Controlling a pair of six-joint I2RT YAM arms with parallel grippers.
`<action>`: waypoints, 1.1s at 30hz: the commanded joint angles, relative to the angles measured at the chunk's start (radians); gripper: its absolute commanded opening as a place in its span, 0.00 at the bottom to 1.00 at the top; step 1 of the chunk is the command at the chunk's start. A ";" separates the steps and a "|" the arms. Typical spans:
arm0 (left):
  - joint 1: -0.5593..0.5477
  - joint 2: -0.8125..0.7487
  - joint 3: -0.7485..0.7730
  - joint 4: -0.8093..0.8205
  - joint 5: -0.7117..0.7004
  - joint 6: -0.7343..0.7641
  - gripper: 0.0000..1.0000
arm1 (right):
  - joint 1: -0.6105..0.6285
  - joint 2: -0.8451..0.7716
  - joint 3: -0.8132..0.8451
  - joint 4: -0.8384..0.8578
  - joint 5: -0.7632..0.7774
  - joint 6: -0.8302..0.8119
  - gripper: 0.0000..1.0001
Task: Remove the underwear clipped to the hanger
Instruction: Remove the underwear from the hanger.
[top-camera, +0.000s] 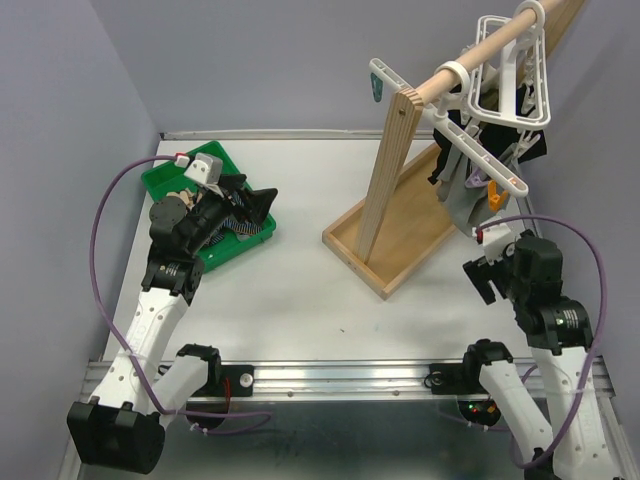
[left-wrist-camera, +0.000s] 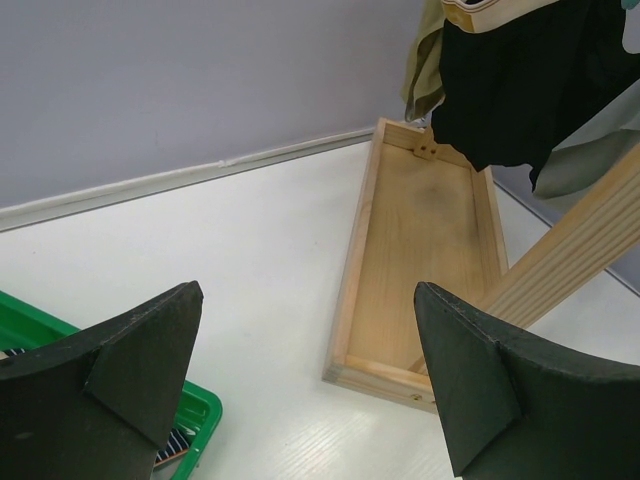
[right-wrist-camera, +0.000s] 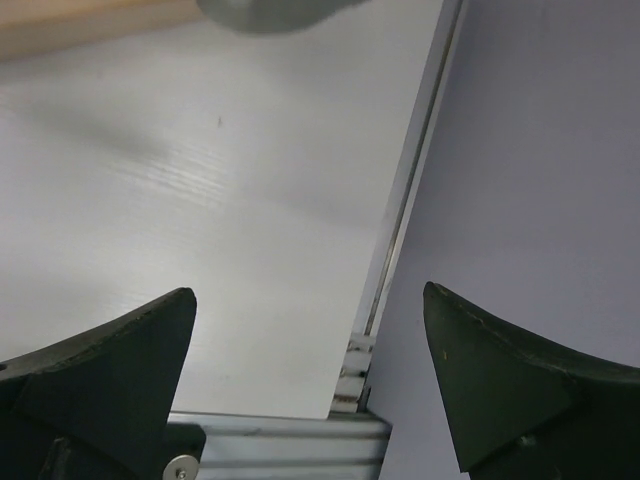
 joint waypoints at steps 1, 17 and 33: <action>-0.002 -0.021 -0.011 0.039 0.018 0.012 0.99 | -0.041 -0.032 -0.135 0.050 0.118 0.031 1.00; -0.003 -0.008 -0.017 0.039 0.058 0.021 0.99 | -0.075 0.079 -0.155 0.334 0.387 0.160 1.00; -0.041 0.016 -0.010 0.035 0.073 0.003 0.99 | -0.754 0.311 0.046 0.435 -0.267 0.014 1.00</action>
